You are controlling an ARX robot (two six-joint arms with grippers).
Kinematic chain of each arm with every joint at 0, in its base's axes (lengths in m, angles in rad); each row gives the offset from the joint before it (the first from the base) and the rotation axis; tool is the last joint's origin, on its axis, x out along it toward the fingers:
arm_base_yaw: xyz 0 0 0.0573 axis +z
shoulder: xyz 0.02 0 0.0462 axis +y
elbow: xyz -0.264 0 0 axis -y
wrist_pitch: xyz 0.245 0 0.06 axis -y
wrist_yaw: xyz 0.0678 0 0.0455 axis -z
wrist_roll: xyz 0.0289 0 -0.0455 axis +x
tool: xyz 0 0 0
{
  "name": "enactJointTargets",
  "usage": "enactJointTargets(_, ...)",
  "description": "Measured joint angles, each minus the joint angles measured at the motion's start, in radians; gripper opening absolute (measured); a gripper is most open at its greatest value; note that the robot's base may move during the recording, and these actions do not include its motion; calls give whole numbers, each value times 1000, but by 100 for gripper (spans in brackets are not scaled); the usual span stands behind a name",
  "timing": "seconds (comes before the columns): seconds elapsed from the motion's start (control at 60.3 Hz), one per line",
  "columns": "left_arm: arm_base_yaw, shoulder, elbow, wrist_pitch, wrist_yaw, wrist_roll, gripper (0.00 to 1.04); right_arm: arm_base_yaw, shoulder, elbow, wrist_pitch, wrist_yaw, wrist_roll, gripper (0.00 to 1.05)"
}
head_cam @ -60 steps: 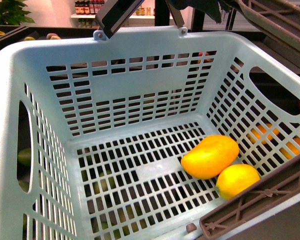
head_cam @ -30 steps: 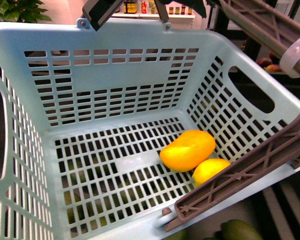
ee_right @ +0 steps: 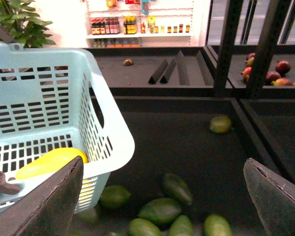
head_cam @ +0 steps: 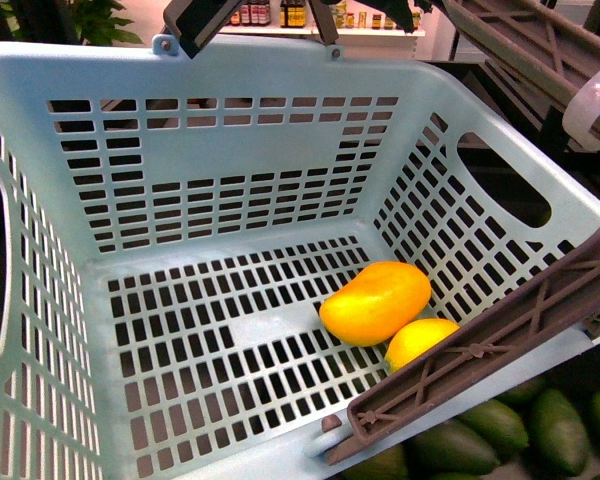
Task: Pick lemon and mango into basket
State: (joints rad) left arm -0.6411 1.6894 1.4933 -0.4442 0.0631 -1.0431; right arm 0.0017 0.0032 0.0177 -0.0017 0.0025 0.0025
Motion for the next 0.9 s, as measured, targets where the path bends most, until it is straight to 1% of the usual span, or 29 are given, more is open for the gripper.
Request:
enactJointTargets(0.299, 11, 0, 0, 0, -1, -1, 6, -2, 0, 0, 0, -9, 0, 96)
enactJointTargets(0.448, 20, 0, 0, 0, -36, 20, 6, -2, 0, 0, 0, -7, 0, 96)
enactJointTargets(0.614, 13, 0, 0, 0, -8, 16, 6, -2, 0, 0, 0, -6, 0, 96)
enactJointTargets(0.647, -1, 9, 14, -32, -78, -5, 6, -2, 0, 0, 0, -6, 0, 96)
enactJointTargets(0.68, -14, 35, 58, -100, -232, -58, 6, -2, 0, 0, 0, -3, 0, 96)
enactJointTargets(0.713, -21, 55, 78, -106, -312, -101, 6, -2, 0, 0, 0, -3, 0, 96)
enactJointTargets(0.73, -23, 70, 89, -99, -380, -139, 6, -2, 0, 0, 0, -3, 0, 96)
enactJointTargets(0.746, -23, 77, 94, -94, -392, -145, 6, -2, 0, 0, 0, -4, 0, 96)
enactJointTargets(0.763, -23, 90, 103, -82, -453, -164, 6, -2, 0, 0, 0, -4, 0, 96)
enactJointTargets(0.78, -18, 104, 112, -68, -487, -178, 6, -2, 0, 0, 0, -4, 0, 96)
enactJointTargets(0.846, 27, 150, 136, -18, -541, -192, 6, -2, 0, 0, 0, -2, 0, 96)
enactJointTargets(0.896, 90, 198, 166, 14, -538, -190, 6, -2, 0, 0, 0, -2, 0, 96)
